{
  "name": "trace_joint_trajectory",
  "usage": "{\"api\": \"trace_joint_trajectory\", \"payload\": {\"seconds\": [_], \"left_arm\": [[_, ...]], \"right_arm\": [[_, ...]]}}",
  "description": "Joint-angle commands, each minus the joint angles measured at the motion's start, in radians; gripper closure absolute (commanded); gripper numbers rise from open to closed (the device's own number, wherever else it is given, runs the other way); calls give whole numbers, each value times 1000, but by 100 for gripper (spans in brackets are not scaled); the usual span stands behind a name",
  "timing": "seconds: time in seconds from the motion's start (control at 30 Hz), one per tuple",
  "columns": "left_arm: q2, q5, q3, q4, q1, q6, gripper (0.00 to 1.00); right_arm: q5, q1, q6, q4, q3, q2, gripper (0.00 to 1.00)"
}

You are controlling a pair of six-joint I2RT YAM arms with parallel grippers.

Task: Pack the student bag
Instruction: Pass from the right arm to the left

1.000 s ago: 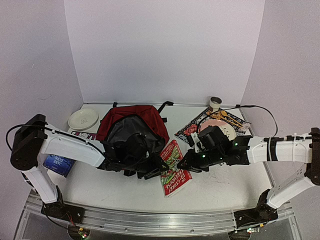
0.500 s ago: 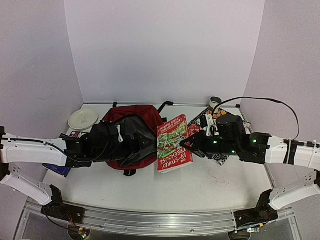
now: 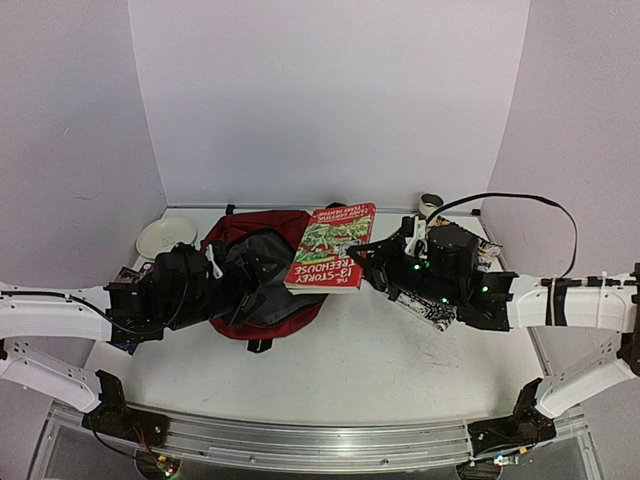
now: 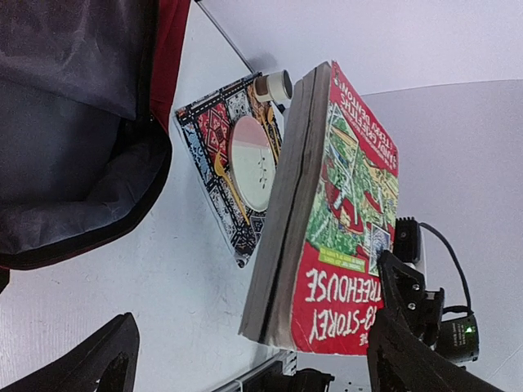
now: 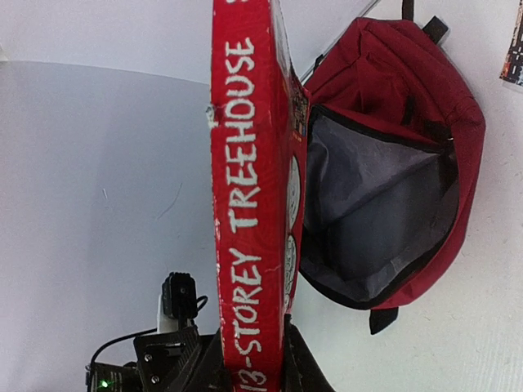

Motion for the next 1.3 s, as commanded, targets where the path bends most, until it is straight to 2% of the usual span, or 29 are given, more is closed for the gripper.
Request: {"api": "trace_joint_trajectory", "payload": {"seconds": [0.0,0.3,0.77,1.03,1.27], "left_arm": [[-23,-37,8,123,5,-50,2],[25,-35,-2,209,5,-132,2],[103,-50,15,332,5,-177,9],[136,-47,15,456,29,-179,27],[134,-43,5,502,45,-181,52]], "right_arm": [[69,-4,91,236,39,38,100],[41,-1,202,405,60,141,100],[30,21,280,587,94,221,100],[25,37,303,627,93,245,100],[16,38,303,625,87,255,100]]}}
